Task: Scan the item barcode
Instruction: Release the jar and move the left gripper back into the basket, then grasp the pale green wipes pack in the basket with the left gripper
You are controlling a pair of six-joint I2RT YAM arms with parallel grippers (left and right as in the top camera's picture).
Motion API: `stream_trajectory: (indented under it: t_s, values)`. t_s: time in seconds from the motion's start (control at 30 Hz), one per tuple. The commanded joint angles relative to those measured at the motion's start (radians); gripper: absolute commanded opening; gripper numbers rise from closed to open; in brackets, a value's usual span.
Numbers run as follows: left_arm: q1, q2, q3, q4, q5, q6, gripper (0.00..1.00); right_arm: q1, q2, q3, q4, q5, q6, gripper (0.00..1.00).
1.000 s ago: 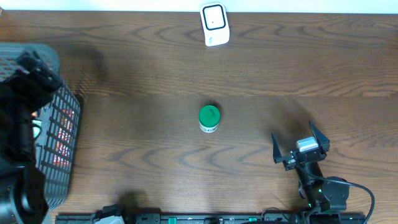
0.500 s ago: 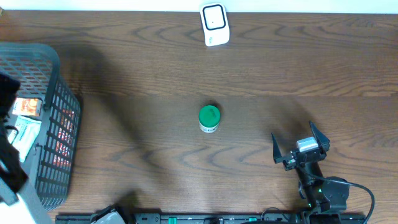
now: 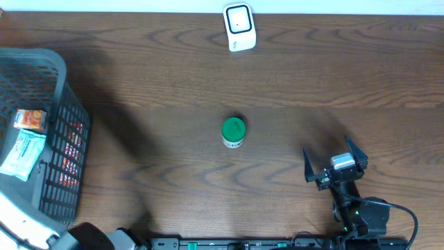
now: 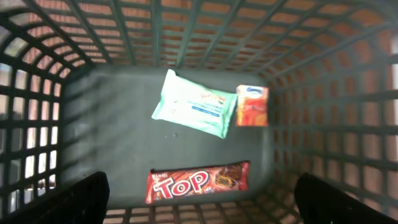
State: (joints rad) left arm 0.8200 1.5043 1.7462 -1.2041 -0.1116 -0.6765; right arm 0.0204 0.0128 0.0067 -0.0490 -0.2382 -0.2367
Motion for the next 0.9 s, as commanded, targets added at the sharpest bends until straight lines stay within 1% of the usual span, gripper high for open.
stream_trajectory:
  t_s: [0.0,0.17,0.37,0.53,0.73,0.87]
  values:
    - [0.005,0.075,-0.035,-0.006,-0.013,0.053,0.95,-0.006,0.0,-0.001,-0.005,0.001,0.016,0.99]
    - [0.006,0.153,-0.118,0.005,-0.013,0.074,0.96,-0.006,0.0,-0.001,-0.005,0.002,0.016,0.99]
    - [0.038,0.155,-0.289,0.124,0.004,0.079,0.96,-0.006,0.0,-0.001,-0.005,0.001,0.016,0.99]
    - [0.098,0.155,-0.435,0.258,0.106,0.149,0.96,-0.006,0.0,-0.001,-0.005,0.001,0.016,0.99]
    - [0.164,0.155,-0.565,0.453,0.327,0.221,0.96,-0.006,0.0,-0.001,-0.005,0.001,0.016,0.99]
    - [0.188,0.155,-0.641,0.537,0.348,0.22,0.96,-0.006,0.0,-0.001,-0.005,0.001,0.016,0.99]
